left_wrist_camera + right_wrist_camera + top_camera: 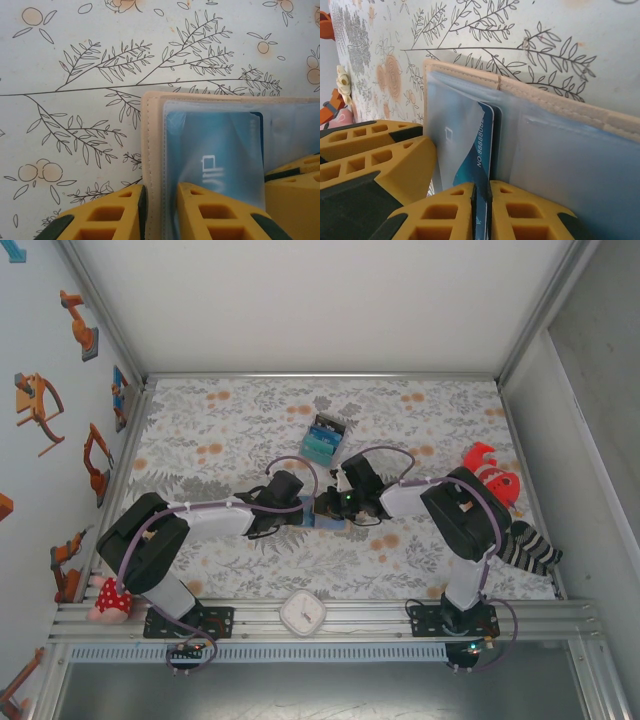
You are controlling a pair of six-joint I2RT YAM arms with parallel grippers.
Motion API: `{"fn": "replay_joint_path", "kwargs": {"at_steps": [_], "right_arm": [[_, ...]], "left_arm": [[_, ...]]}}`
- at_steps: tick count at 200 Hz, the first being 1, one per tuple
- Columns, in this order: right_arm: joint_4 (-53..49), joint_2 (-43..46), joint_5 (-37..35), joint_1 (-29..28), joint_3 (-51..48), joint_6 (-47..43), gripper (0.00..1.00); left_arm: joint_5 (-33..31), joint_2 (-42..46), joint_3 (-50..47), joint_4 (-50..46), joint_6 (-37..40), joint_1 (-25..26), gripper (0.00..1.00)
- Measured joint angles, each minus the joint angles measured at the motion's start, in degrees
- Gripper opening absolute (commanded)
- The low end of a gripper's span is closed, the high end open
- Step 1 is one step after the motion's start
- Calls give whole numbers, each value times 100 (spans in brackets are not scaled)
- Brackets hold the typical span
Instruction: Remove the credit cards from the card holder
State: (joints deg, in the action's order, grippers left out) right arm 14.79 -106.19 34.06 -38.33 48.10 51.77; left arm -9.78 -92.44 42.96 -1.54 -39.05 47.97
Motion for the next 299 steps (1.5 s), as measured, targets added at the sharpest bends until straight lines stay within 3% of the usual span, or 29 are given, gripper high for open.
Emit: {"fn": "replay_joint_path", "kwargs": {"at_steps": [133,299], "right_arm": [[1060,-11,258,28,-358,439,12],[1429,-203,632,26,-385,522,13]], "left_arm": [[-111,0,2,-70,-39,0,24],[-149,0,170,-382,-61,120,24]]}}
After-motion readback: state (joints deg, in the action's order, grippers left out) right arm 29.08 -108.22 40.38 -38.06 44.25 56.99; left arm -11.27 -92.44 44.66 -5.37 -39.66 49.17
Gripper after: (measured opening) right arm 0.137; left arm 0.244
